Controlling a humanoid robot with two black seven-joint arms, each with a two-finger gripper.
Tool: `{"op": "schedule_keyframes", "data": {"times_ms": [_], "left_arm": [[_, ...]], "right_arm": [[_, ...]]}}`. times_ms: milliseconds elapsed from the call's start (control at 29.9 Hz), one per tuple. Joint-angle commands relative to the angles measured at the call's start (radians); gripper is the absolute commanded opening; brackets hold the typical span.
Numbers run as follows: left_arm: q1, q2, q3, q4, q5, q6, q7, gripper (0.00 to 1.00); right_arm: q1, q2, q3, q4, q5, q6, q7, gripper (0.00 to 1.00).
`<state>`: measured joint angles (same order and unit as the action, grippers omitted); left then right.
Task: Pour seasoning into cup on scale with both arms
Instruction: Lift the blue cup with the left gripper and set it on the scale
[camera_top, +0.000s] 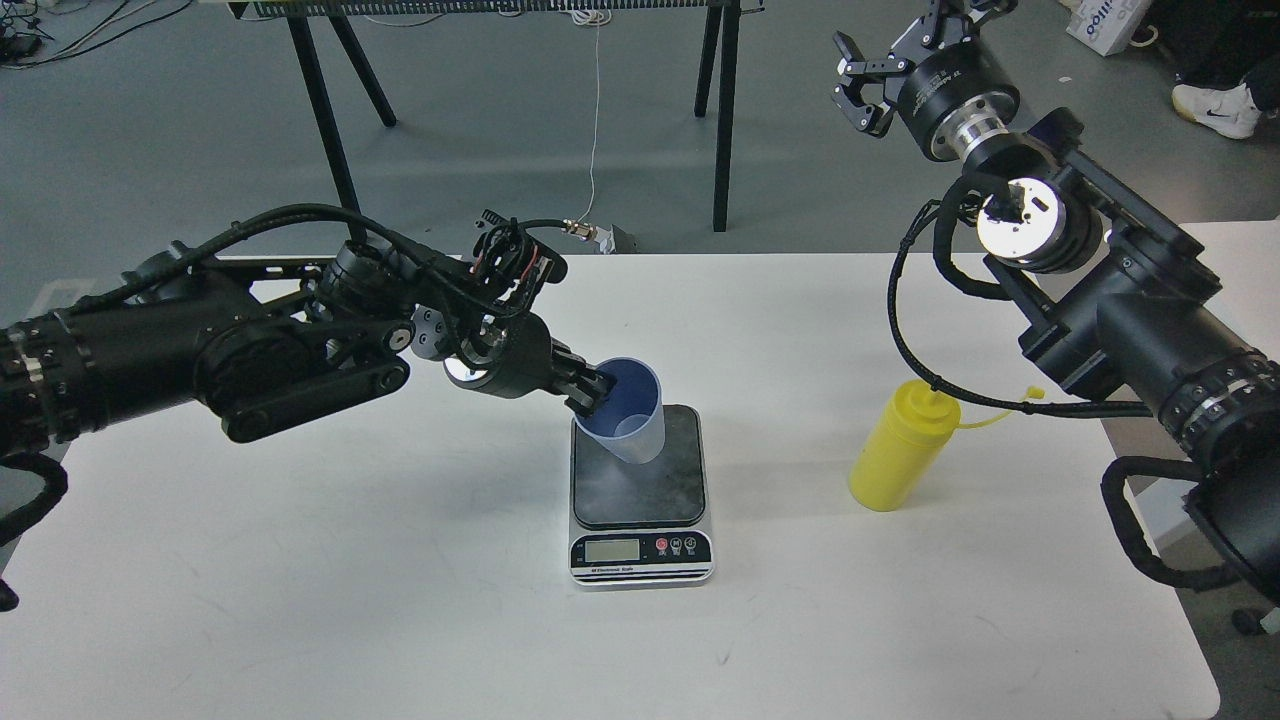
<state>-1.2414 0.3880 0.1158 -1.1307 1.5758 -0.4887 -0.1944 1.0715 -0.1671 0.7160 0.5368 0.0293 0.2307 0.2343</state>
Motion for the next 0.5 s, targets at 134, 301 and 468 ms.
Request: {"op": "schedule_keyframes", "data": {"times_ms": [134, 301, 468], "left_arm": [[0.026, -0.005, -0.001, -0.006, 0.013, 0.0, 0.001, 0.02], [0.034, -0.006, -0.001, -0.004, 0.033, 0.0, 0.0, 0.04], [0.034, -0.006, -0.004, -0.004, 0.032, 0.0, -0.005, 0.16]], "right_arm": [[-0.004, 0.0, 0.0, 0.0, 0.001, -0.001, 0.002, 1.0], [-0.004, 0.0, 0.0, 0.0, 0.001, -0.001, 0.0, 1.0], [-0.012, -0.002, 0.0, 0.0, 0.001, -0.001, 0.0, 1.0]]}}
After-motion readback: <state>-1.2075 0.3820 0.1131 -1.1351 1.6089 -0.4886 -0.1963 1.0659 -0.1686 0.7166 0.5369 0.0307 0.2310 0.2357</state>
